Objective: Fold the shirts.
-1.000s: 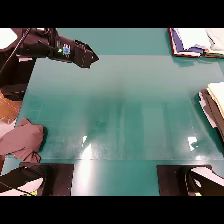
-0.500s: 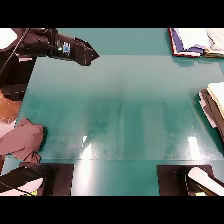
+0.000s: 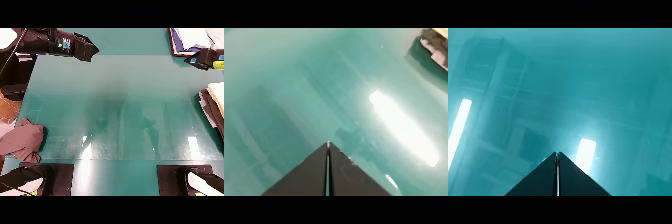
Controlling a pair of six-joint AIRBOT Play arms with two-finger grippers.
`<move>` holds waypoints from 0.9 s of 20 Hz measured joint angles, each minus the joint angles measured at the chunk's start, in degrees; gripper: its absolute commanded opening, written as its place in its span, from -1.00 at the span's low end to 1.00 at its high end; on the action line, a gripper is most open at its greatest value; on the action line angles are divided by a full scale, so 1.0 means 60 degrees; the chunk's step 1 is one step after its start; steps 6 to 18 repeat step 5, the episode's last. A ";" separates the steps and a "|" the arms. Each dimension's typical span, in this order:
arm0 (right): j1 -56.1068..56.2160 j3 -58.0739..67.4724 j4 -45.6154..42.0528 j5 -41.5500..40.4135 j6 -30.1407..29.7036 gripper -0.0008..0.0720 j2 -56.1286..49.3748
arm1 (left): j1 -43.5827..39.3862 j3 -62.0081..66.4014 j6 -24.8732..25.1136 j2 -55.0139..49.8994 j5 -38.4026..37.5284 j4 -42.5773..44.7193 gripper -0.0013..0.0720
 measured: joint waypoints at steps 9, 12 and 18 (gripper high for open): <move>0.0433 0.0000 0.0004 -0.0058 -0.0058 -0.93 0.0000 | 0.0000 0.0000 0.0000 0.0000 0.0350 0.0004 -0.90; 0.0433 0.0000 0.0004 -0.0058 -0.0058 -0.93 0.0000 | 0.0000 0.0000 0.0000 0.0000 0.0350 0.0004 -0.90; 0.0433 0.0000 0.0004 -0.0058 -0.0058 -0.93 0.0000 | 0.0000 0.0000 0.0000 0.0000 0.0350 0.0004 -0.90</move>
